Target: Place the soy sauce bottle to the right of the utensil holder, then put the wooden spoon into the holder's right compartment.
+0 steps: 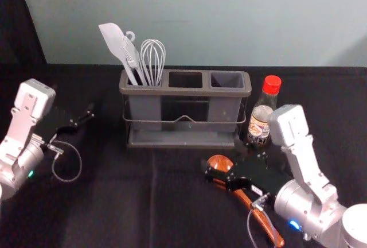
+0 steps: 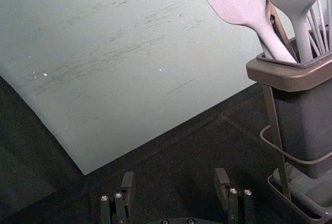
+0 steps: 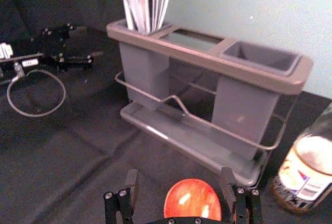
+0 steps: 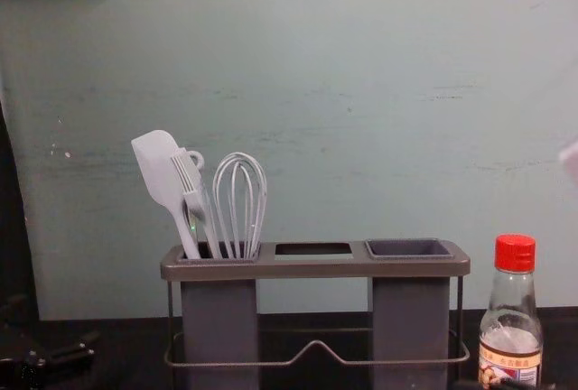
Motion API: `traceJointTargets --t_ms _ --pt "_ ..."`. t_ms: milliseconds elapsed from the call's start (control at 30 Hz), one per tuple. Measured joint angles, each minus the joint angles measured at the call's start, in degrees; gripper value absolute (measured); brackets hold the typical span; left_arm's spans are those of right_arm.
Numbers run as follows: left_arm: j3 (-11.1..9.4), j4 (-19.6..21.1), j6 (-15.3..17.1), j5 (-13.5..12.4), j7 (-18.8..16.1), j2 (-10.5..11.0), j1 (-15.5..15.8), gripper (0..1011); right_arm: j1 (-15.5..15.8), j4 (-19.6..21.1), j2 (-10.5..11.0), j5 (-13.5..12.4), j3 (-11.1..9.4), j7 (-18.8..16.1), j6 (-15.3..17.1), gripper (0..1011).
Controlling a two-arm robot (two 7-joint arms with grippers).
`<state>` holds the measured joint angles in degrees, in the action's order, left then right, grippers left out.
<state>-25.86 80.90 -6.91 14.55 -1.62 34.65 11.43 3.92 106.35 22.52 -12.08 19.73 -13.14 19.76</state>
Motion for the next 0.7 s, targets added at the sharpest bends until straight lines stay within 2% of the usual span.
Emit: traceJointTargets --t_ms 567,700 --pt "0.0 0.0 0.0 0.0 0.0 0.0 0.0 1000 0.0 0.1 0.1 0.0 -0.2 -0.1 0.1 1004" --pt "0.0 0.0 0.0 0.0 0.0 0.0 0.0 1000 -1.1 1.0 0.3 1.1 -0.3 0.1 3.6 1004"
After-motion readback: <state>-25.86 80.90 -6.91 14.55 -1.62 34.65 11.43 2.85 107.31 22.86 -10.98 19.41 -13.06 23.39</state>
